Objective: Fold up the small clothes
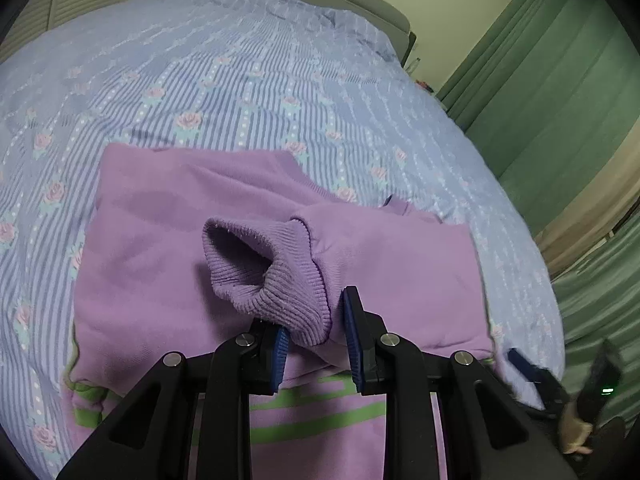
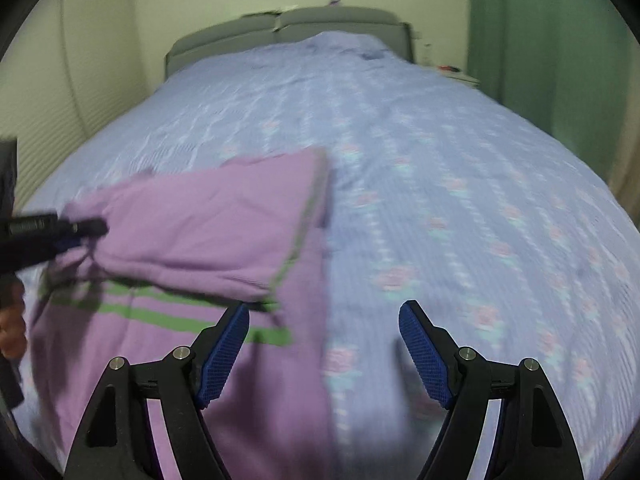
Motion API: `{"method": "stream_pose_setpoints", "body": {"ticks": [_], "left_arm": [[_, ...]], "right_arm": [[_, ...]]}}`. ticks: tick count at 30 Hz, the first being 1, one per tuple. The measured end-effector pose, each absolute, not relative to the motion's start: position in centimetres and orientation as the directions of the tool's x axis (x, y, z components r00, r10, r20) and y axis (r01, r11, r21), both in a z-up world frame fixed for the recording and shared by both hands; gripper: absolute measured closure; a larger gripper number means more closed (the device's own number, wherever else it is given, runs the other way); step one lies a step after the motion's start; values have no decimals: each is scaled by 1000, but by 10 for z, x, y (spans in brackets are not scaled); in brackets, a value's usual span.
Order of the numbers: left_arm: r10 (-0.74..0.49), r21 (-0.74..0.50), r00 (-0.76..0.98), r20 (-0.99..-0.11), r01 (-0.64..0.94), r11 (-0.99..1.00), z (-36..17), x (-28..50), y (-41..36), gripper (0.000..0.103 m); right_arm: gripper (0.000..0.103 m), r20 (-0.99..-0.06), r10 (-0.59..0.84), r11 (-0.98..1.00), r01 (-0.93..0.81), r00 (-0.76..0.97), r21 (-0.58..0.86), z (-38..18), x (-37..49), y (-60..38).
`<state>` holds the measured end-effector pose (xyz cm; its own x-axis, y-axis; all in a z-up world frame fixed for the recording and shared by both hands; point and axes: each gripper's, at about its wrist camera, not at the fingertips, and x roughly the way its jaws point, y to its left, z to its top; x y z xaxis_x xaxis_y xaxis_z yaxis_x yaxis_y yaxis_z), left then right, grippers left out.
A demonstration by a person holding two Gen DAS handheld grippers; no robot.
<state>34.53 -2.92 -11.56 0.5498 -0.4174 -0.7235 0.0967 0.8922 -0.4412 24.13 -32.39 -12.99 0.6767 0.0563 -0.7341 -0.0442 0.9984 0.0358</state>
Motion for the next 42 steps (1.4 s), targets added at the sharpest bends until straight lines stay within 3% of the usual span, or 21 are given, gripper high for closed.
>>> {"method": "stream_pose_setpoints", "body": {"ticks": [4, 8, 16, 19, 21, 23, 29, 35, 42], "left_arm": [[-422, -427, 579, -697, 137, 894, -102, 340, -30, 77], [-422, -405, 539, -729, 158, 901, -119, 342, -39, 77], [-436, -445, 506, -745, 109, 889, -144, 345, -34, 73], [-430, -441, 496, -754, 102, 891, -139, 338, -31, 63], [-416, -427, 501, -759, 99, 899, -129, 326, -27, 49], [-359, -367, 548, -756, 100, 925, -115, 307, -23, 28], [-186, -184, 646, -741, 71, 980, -84, 241, 4, 27], [-158, -149, 657, -737, 70, 986, -84, 174, 34, 26], [-162, -134, 630, -759, 92, 987, -112, 128, 44, 26]], "right_arm": [[26, -761, -5, 999, -33, 649, -35, -143, 256, -312], [26, -714, -6, 997, 59, 700, 49, -131, 249, -337], [26, -762, -14, 996, 75, 648, 45, -150, 240, -354], [26, -761, -18, 997, 72, 648, 38, -148, 234, -356], [26, -775, -12, 996, 76, 632, 46, -144, 232, -357], [26, -767, -20, 997, 71, 641, 34, -134, 224, -356], [26, -741, 8, 999, 35, 672, 42, -101, 180, -356], [26, -719, 25, 997, 39, 694, 72, -84, 134, -351], [26, -748, 94, 993, -6, 657, 119, -102, 96, -336]]}}
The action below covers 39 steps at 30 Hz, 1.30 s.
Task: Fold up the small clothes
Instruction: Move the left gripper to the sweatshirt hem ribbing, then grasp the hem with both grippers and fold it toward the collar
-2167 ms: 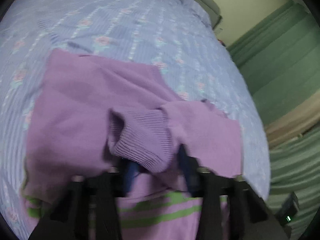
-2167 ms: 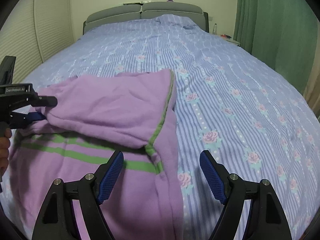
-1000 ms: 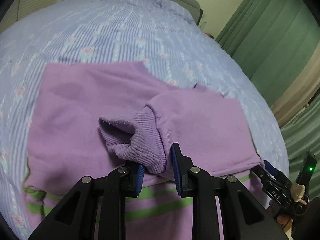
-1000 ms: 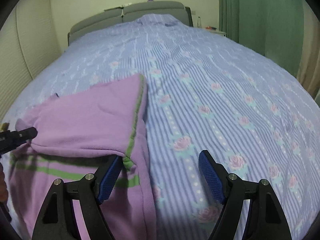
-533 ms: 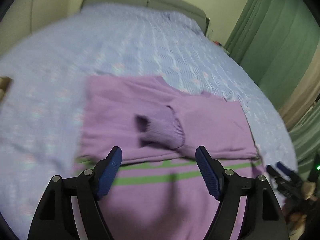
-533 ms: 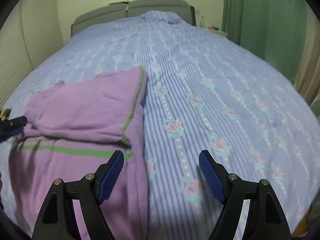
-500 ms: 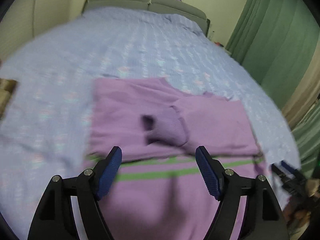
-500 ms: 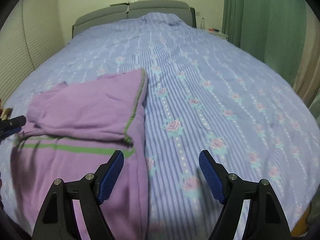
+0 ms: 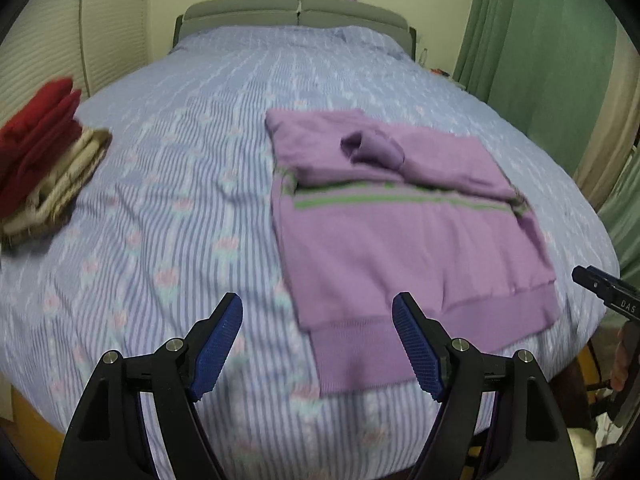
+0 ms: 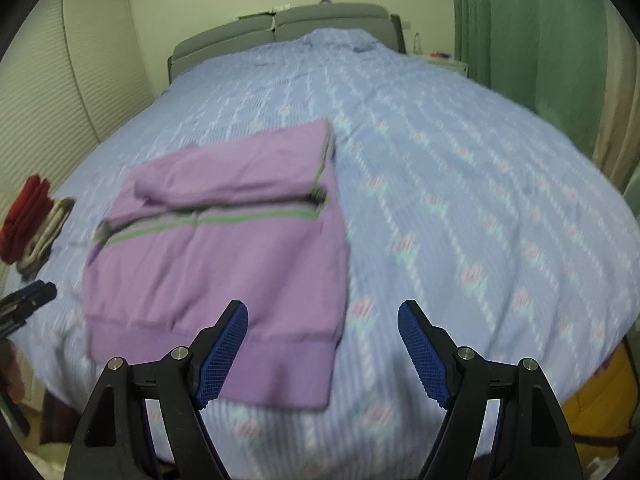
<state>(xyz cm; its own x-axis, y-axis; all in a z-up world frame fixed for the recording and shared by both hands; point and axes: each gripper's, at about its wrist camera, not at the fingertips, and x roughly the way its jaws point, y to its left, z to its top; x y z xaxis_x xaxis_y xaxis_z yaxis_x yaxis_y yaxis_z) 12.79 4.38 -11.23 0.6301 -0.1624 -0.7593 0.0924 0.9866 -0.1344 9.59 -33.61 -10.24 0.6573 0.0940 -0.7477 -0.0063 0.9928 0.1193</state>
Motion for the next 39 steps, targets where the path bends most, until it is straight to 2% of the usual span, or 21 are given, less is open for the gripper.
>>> {"method": "stream_pose_setpoints", "body": {"ticks": [4, 6, 15, 23, 29, 34, 36, 37, 38, 39], "left_arm": [[-211, -207, 597, -774, 77, 975, -131, 123, 49, 27], [-234, -235, 576, -783, 74, 969, -141, 124, 48, 29], [-349, -355, 493, -797, 85, 931, -170, 129, 44, 53], [-369, -375, 469, -802, 86, 923, -184, 138, 38, 53], [-367, -366, 479, -797, 99, 925, -186, 149, 28, 48], [-401, -409, 480, -780, 93, 908, -188, 161, 29, 47], [-411, -422, 477, -777, 90, 902, -187, 160, 31, 48], [-419, -427, 474, -775, 96, 899, -185, 159, 32, 52], [-423, -429, 471, -774, 101, 898, -184, 157, 33, 58], [-427, -430, 468, -774, 107, 896, -183, 155, 33, 61]], "right_arm": [[26, -781, 112, 988, 16, 614, 155, -123, 83, -337], [31, -797, 104, 987, 39, 595, 158, -132, 78, -337], [40, -801, 136, 976, 60, 583, 209, -146, 76, -336], [48, -815, 182, 958, 86, 550, 272, -163, 81, -342], [48, -816, 199, 945, 113, 543, 306, -173, 90, -343], [48, -812, 203, 944, 109, 548, 311, -174, 95, -340], [48, -811, 205, 943, 113, 547, 314, -175, 97, -340], [49, -811, 204, 942, 114, 548, 314, -175, 97, -340], [53, -811, 205, 942, 113, 549, 315, -175, 97, -339], [62, -810, 210, 943, 106, 547, 317, -174, 97, -338]]}}
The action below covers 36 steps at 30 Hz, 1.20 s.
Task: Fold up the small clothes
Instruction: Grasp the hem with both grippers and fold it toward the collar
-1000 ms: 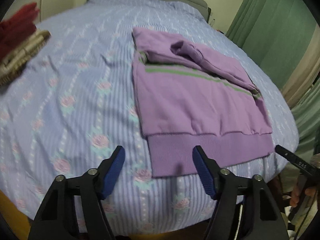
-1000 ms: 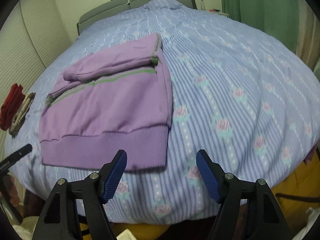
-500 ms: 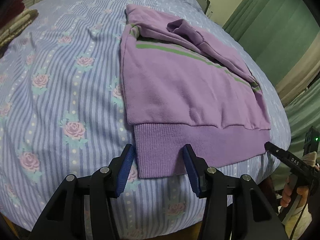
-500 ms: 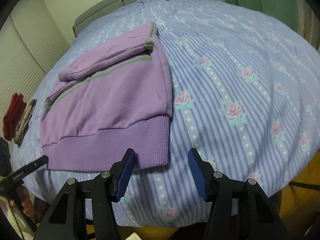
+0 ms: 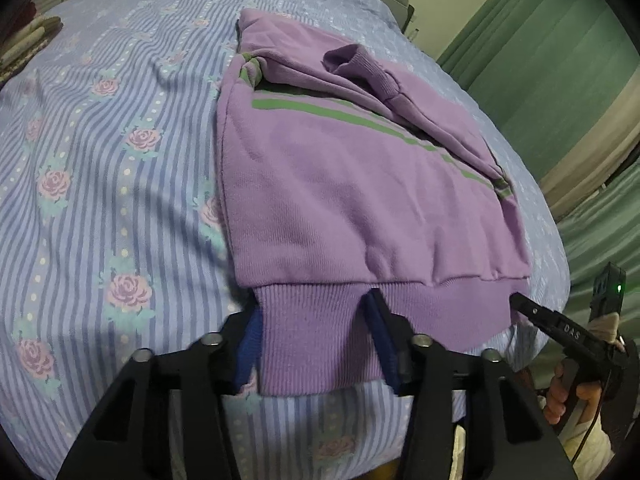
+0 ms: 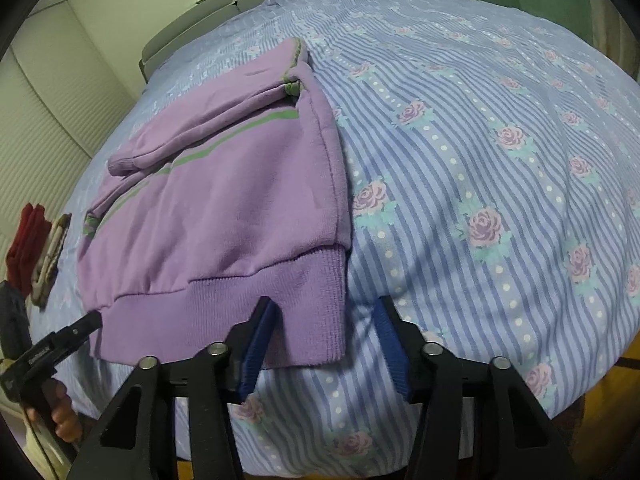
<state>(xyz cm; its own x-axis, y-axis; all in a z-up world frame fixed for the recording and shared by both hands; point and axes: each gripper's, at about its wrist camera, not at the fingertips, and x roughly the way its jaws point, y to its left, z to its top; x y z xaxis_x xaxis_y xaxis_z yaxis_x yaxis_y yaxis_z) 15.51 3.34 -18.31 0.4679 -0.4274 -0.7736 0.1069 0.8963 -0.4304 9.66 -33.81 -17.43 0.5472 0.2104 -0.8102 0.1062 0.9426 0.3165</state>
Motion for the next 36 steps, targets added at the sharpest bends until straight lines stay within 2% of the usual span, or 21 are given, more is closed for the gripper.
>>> {"method": "stream_pose_setpoints", "body": {"ticks": [1, 2, 3, 6, 14, 21, 36], "left_arm": [[-435, -437, 463, -772, 110, 893, -183, 154, 34, 67], [-449, -451, 455, -769, 111, 886, -182, 152, 36, 73], [-460, -462, 452, -764, 114, 879, -181, 150, 36, 76], [-472, -476, 463, -750, 116, 872, -173, 143, 38, 84], [-483, -509, 574, -661, 129, 851, -118, 129, 40, 90], [-433, -510, 640, -635, 75, 857, -73, 131, 47, 90], [-366, -523, 736, -570, 19, 852, -14, 215, 49, 90]], "right_arm": [[68, -807, 224, 940, 96, 547, 327, -173, 97, -337], [80, -803, 243, 936, 86, 544, 342, -172, 97, -337], [87, -801, 264, 931, 77, 537, 357, -172, 97, -336], [90, -797, 280, 924, 74, 536, 374, -169, 96, -334], [92, -699, 345, 882, 38, 626, 470, -120, 83, -339], [92, -592, 365, 833, 31, 718, 552, -79, 83, -350], [92, -431, 342, 774, 9, 835, 633, -23, 161, -361]]}}
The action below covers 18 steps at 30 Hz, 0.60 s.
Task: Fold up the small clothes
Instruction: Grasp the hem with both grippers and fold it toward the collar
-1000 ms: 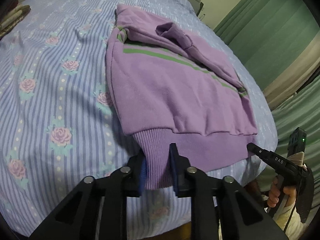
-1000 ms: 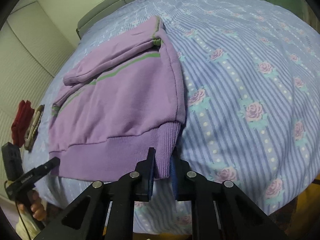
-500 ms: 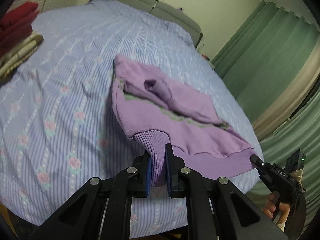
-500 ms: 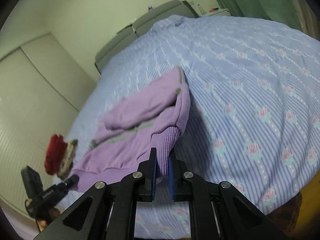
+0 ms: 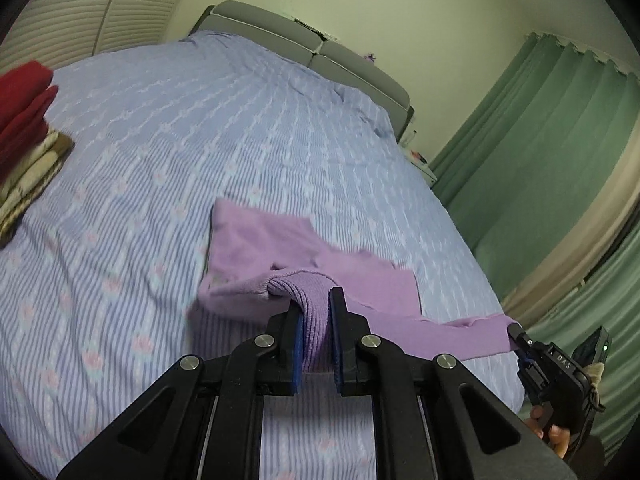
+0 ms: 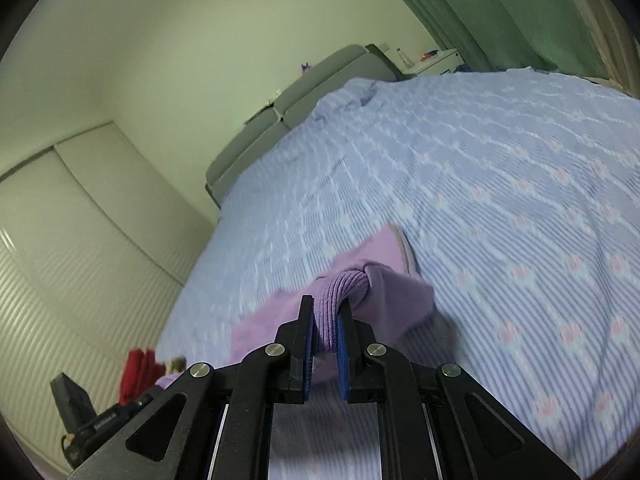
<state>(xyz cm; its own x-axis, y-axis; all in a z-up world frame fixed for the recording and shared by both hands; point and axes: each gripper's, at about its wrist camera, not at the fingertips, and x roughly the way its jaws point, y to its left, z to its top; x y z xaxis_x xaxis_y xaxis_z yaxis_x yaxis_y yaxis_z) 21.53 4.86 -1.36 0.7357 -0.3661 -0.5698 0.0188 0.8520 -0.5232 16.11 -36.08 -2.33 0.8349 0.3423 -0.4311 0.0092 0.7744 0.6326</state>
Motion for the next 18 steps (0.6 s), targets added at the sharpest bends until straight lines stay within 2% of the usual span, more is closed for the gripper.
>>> {"method": "stream_pose_setpoints", "body": {"ticks": [6, 18], "left_arm": [[-346, -541, 719, -602, -48, 840, -20, 277, 54, 90], [-296, -510, 640, -709, -176, 842, -73, 375, 62, 90]], "right_arm": [[92, -449, 318, 785, 34, 835, 619, -19, 214, -360], [92, -571, 308, 818, 94, 761, 567, -50, 335, -349]]}}
